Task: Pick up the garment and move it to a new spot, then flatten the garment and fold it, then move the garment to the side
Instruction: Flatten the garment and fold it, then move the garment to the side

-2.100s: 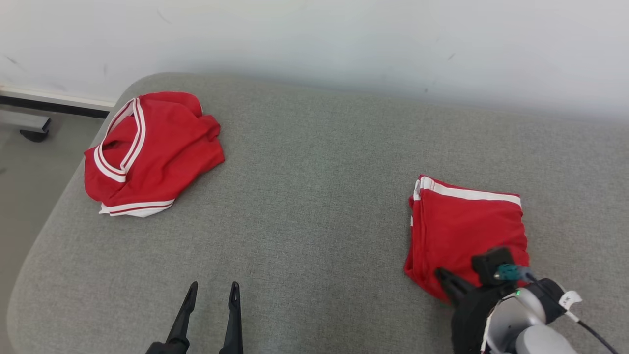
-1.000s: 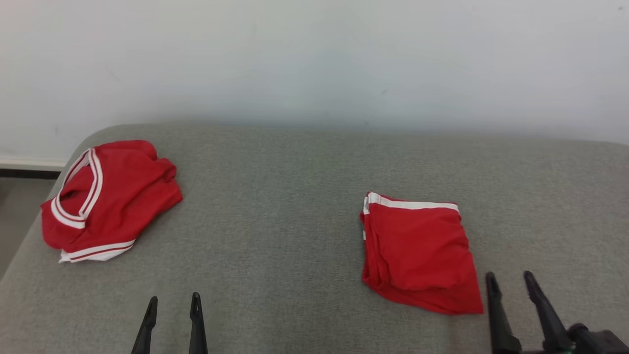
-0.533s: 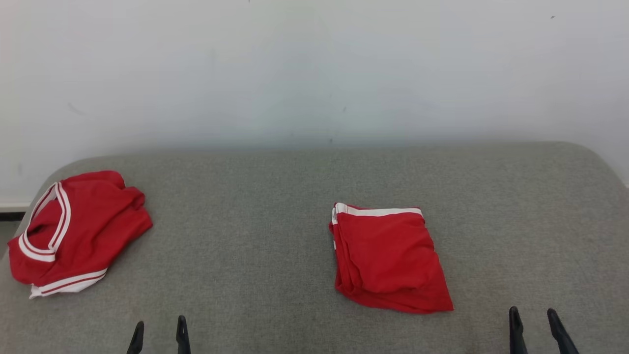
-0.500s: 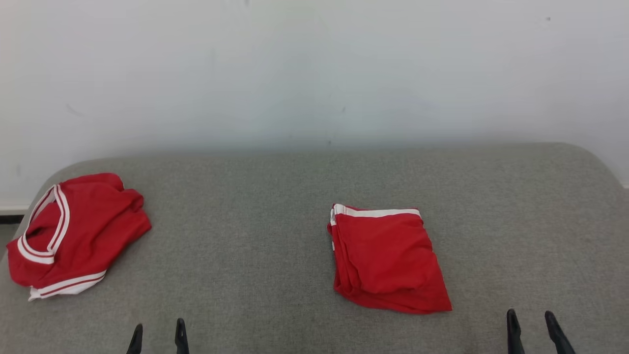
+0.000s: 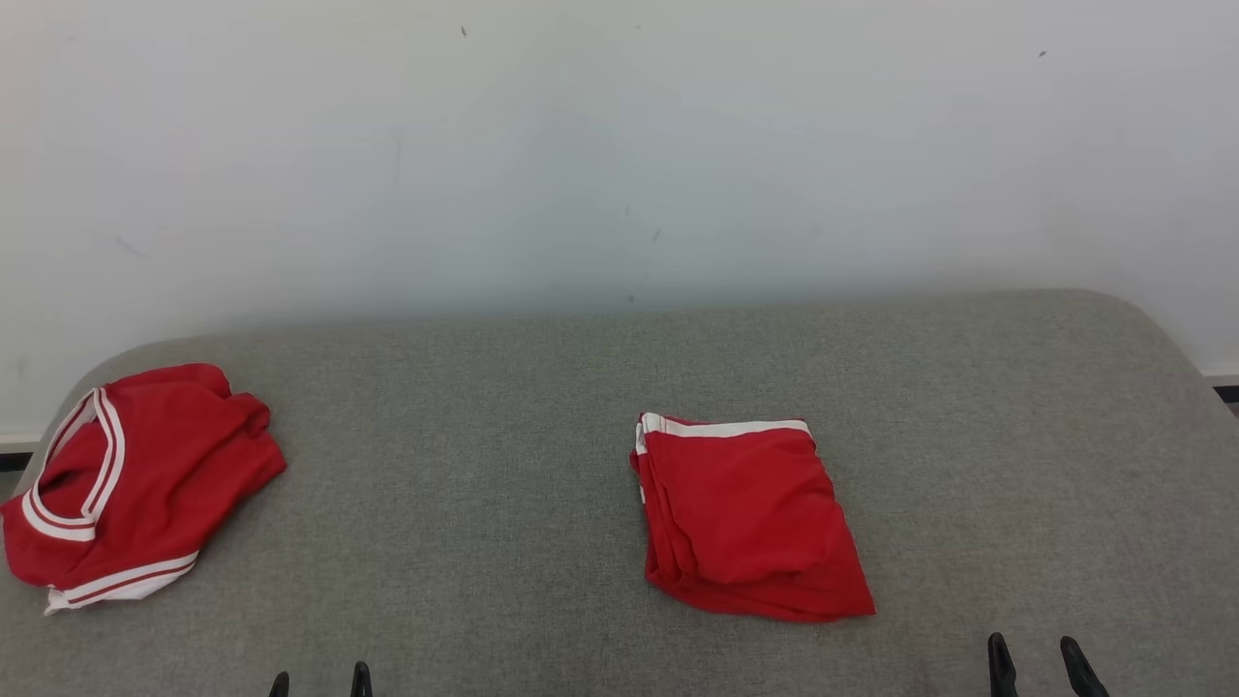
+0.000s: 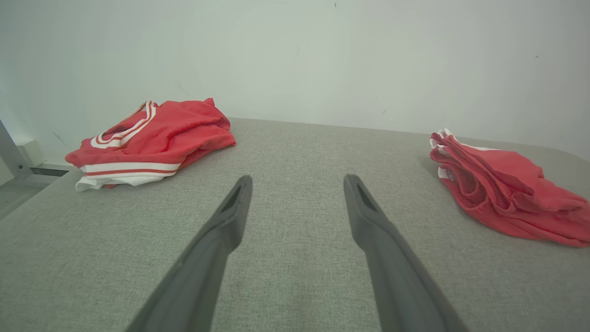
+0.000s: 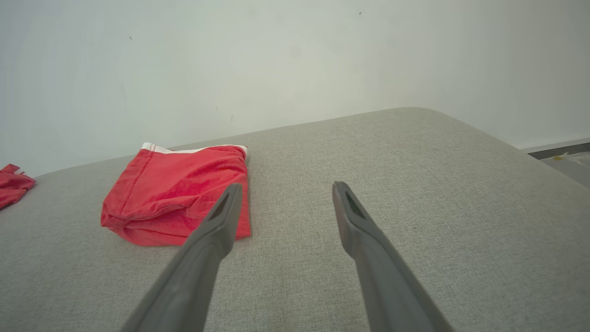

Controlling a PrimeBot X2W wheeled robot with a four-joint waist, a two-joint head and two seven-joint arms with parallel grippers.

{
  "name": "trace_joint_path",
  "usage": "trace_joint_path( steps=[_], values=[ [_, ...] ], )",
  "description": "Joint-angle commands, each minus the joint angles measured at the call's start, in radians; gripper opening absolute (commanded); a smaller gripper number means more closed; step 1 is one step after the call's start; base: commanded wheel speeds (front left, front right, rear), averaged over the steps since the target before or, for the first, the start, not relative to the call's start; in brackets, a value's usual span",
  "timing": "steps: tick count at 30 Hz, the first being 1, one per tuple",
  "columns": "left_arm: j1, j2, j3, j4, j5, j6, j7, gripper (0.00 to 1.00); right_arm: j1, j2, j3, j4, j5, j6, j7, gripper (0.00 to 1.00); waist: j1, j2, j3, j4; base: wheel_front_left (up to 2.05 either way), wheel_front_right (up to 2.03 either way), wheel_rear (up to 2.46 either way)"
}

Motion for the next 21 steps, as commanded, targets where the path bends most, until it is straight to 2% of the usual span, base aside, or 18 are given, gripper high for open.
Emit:
trace_joint_path(
  steps=[1, 21],
  values=[
    [0.003, -0.001, -0.002, 0.004, 0.000, -0.006, -0.003, 1.00, -0.007, -0.001, 0.002, 0.004, 0.003, -0.002, -0.004, 1.00, 0.0000, 0.0000, 0.001, 0.003, 0.00, 0.00, 0.00],
    [-0.008, -0.001, -0.009, 0.006, 0.010, -0.004, -0.003, 1.00, -0.023, 0.008, 0.018, 0.029, 0.028, -0.002, -0.009, 1.00, 0.0000, 0.0000, 0.011, 0.021, 0.00, 0.00, 0.00]
  ],
)
